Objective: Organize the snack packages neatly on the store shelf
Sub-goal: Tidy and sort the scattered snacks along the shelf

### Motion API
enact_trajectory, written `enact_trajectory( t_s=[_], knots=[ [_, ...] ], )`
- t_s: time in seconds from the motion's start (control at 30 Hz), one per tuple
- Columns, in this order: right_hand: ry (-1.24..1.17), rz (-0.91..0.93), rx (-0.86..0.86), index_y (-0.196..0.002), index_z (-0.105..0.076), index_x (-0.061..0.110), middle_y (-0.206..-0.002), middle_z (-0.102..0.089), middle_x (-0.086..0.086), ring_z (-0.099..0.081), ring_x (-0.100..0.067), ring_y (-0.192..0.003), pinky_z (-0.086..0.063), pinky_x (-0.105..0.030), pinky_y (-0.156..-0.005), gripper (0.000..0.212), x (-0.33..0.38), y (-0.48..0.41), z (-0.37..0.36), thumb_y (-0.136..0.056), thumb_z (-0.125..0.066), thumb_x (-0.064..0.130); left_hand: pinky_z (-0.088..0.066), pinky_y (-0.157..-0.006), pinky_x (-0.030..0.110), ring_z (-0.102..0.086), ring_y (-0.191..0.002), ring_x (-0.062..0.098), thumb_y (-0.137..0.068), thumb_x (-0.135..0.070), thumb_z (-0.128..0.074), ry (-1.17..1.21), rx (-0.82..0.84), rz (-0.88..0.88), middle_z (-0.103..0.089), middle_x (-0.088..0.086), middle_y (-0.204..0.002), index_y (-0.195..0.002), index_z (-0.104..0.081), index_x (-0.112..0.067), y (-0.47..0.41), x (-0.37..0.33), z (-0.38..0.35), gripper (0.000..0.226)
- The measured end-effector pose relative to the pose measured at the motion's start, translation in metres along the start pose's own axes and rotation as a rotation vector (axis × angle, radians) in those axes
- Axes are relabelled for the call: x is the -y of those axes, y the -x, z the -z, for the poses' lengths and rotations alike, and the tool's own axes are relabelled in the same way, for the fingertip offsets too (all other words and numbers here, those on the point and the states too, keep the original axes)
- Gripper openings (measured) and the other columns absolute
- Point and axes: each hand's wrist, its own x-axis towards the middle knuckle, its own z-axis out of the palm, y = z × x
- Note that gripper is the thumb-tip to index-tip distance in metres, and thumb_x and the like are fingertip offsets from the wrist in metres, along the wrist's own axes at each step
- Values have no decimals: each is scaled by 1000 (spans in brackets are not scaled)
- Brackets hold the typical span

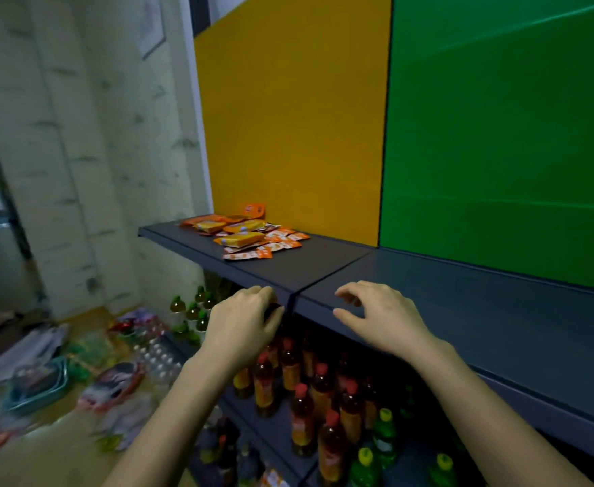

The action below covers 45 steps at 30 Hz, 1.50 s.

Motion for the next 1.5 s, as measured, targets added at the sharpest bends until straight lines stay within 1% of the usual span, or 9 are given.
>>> enact_trajectory(
  t_s=[0.2,0.33,0.6,0.73,0.83,1.07,1.23,1.37,1.5],
  knots=[
    [-62,-15,60,-123,-55,32,-119,-61,12,-56,-15,-112,-46,-33,-87,37,37,-63,-38,-89,-51,47,-43,-68,31,-58,-105,17,-95,-45,-40,-13,12,85,-61,-6,-109,-111,-55,-21,-10,61,-10,32],
    [-102,-41,91,-120,-57,31,-111,-63,12,-58,-15,-108,-46,-31,-85,36,53,-113,-64,-88,-53,48,-42,-68,31,-58,-104,18,-94,-44,-41,-27,34,116,-62,-5,-109,-107,-56,-20,-30,103,-27,31],
    [-204,-151,99,-114,-59,30,-99,-60,13,-58,-16,-105,-46,-32,-85,34,75,-227,-123,-87,-54,49,-45,-71,32,-58,-104,19,-94,-43,-42,-36,32,124,-63,-4,-109,-106,-56,-19,-106,193,-73,30],
    [-253,-222,78,-117,-59,26,-113,-63,7,-56,-18,-109,-44,-31,-82,39,81,-284,-142,-86,-55,49,-43,-73,30,-57,-106,19,-94,-43,-43,-30,55,80,-62,-3,-111,-106,-55,-19,-168,234,-96,30],
    [-242,-247,33,-120,-57,20,-113,-64,6,-56,-18,-108,-43,-30,-79,42,87,-321,-153,-88,-55,47,-45,-76,32,-57,-108,21,-93,-43,-44,-27,33,58,-62,-3,-113,-108,-55,-19,-205,261,-113,31],
    [-29,-320,63,-130,-48,15,-130,-55,-4,-50,-26,-120,-47,-40,-93,54,101,-367,-172,-89,-49,51,-48,-80,34,-58,-107,22,-92,-44,-46,104,25,101,-64,-2,-114,-109,-58,-23,-263,318,-156,30],
    [43,-417,50,-132,-47,15,-134,-52,-5,-48,-28,-124,-43,-41,-93,58,111,-385,-180,-89,-47,55,-44,-77,34,-59,-104,26,-92,-41,-49,219,6,91,-65,2,-110,-107,-62,-19,-309,341,-179,30],
    [101,-540,45,-129,-49,16,-136,-52,-7,-48,-29,-124,-42,-39,-91,62,116,-404,-193,-88,-43,61,-42,-76,32,-60,-101,26,-90,-36,-55,422,70,70,-67,5,-104,-100,-65,-13,-349,354,-206,28],
    [142,-689,38,-127,-51,13,-135,-52,-9,-49,-31,-123,-42,-40,-94,73,123,-426,-206,-82,-43,70,-44,-77,35,-60,-98,31,-91,-38,-53,469,157,32,-68,12,-100,-92,-65,-6,-382,371,-236,34]
  ],
)
